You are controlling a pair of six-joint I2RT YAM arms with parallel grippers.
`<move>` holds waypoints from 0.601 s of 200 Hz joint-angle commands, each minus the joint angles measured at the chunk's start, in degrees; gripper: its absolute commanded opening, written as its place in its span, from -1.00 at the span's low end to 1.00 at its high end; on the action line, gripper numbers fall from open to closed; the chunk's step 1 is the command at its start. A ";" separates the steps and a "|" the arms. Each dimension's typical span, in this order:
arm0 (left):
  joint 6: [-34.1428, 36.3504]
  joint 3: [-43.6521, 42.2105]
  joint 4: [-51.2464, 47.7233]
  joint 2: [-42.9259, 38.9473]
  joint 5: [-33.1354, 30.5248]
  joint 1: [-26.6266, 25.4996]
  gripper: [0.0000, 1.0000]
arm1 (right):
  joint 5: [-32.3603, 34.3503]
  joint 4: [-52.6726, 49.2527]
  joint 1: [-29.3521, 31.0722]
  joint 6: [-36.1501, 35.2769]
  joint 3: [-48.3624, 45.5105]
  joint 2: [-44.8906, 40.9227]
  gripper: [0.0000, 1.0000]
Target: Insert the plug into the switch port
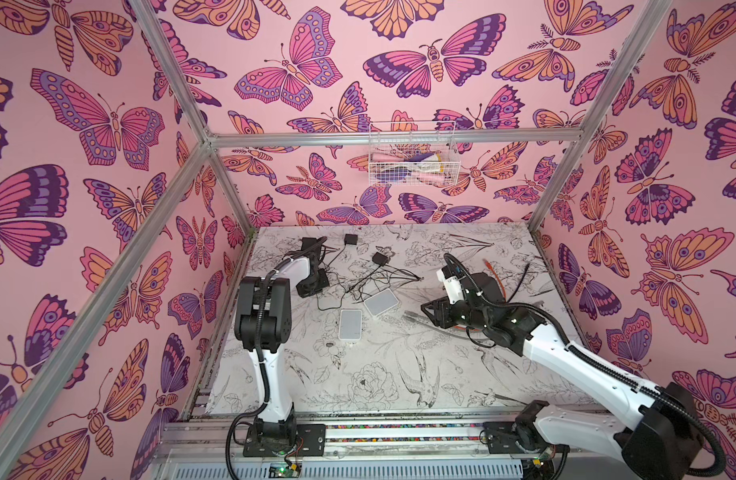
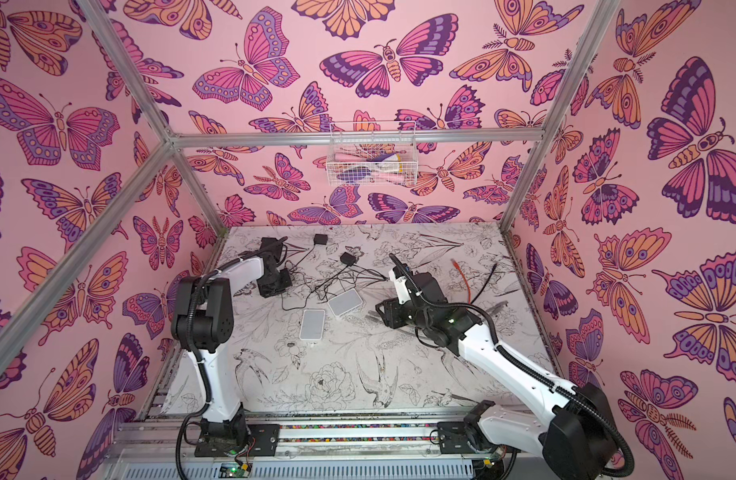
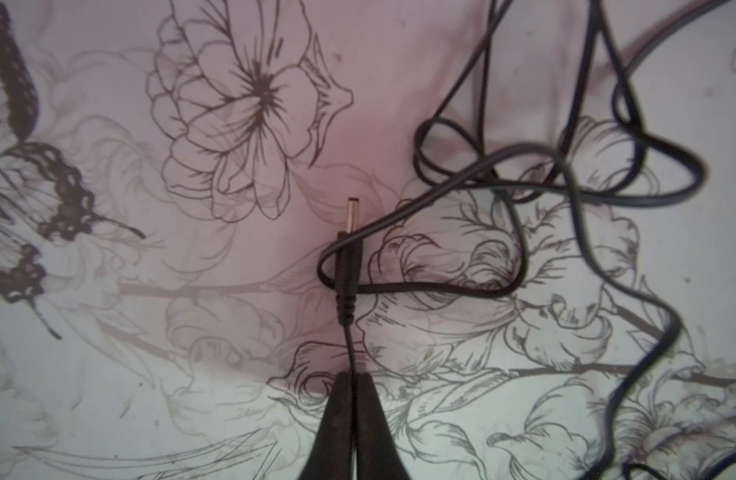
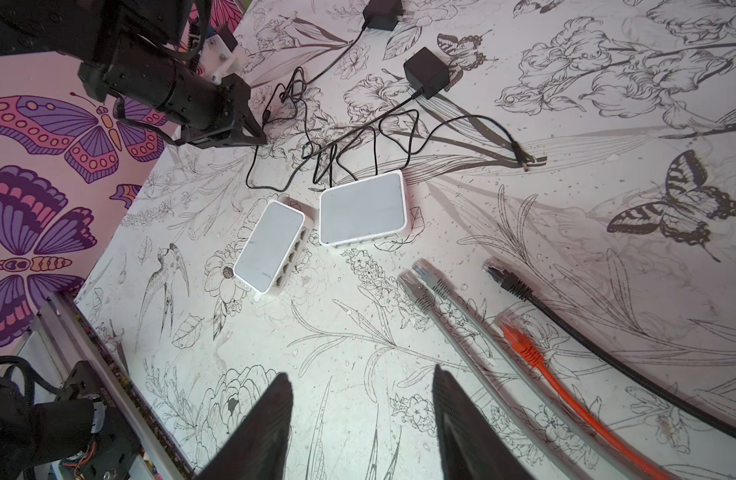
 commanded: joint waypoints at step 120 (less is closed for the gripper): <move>30.56 -24.42 27.93 -40.17 -8.69 -8.22 -1.00 | -3.81 -2.16 -3.71 -0.22 4.98 -2.43 0.09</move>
